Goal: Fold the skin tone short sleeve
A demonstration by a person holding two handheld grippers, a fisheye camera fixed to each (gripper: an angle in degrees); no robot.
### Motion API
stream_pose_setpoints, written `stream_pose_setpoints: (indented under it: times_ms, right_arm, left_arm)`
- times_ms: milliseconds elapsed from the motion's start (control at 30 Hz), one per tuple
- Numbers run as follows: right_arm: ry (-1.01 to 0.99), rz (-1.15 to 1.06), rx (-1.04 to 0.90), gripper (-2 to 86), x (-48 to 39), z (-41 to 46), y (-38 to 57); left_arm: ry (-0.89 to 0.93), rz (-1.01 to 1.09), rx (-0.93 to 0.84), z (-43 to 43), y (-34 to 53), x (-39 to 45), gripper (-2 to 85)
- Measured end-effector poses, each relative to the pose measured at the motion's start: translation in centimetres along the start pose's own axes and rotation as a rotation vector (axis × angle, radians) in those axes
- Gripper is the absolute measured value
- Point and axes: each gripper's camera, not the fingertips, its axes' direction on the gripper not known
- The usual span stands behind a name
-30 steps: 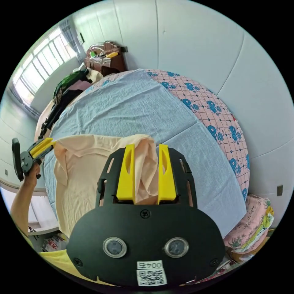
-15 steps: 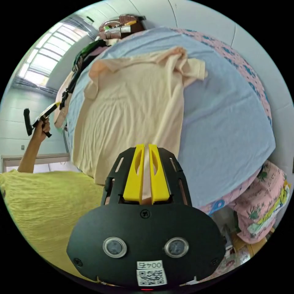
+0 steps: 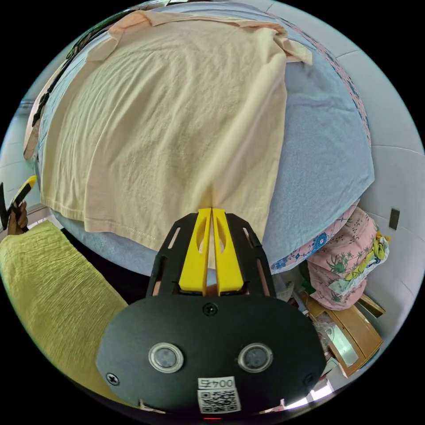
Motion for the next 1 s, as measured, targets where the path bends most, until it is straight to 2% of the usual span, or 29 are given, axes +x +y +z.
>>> stream_pose_setpoints:
  times_ms: [67,233,333,533,600,833,1000]
  right_arm:
    - [-0.035,0.023,0.000,-0.6,0.1,-0.1,-0.2]
    - [-0.176,0.082,-0.033,-0.6,1.1,0.2,-0.8]
    - [-0.213,0.099,-0.056,-0.6,1.1,0.5,-0.9]
    - [-0.248,0.115,0.005,-0.4,1.0,1.1,1.9]
    - [-0.244,0.187,0.097,0.1,2.3,0.8,4.4]
    - [-0.587,0.498,0.369,6.4,7.6,3.9,15.9]
    - [-0.849,0.619,0.443,7.6,8.1,7.6,19.7]
  left_arm:
    - [0.087,-0.047,-0.012,0.5,1.3,-2.6,2.8]
    - [0.435,-0.196,0.043,1.5,4.6,-9.6,5.4]
    - [0.529,-0.216,0.049,2.3,5.8,-12.2,6.3]
    - [0.514,-0.143,0.022,2.1,6.8,-14.1,3.0]
    - [0.495,-0.089,0.020,1.2,7.0,-14.0,2.4]
    - [0.460,-0.013,-0.012,0.0,7.8,-14.9,1.5]
    - [0.457,0.020,-0.054,0.1,8.5,-15.3,1.5]
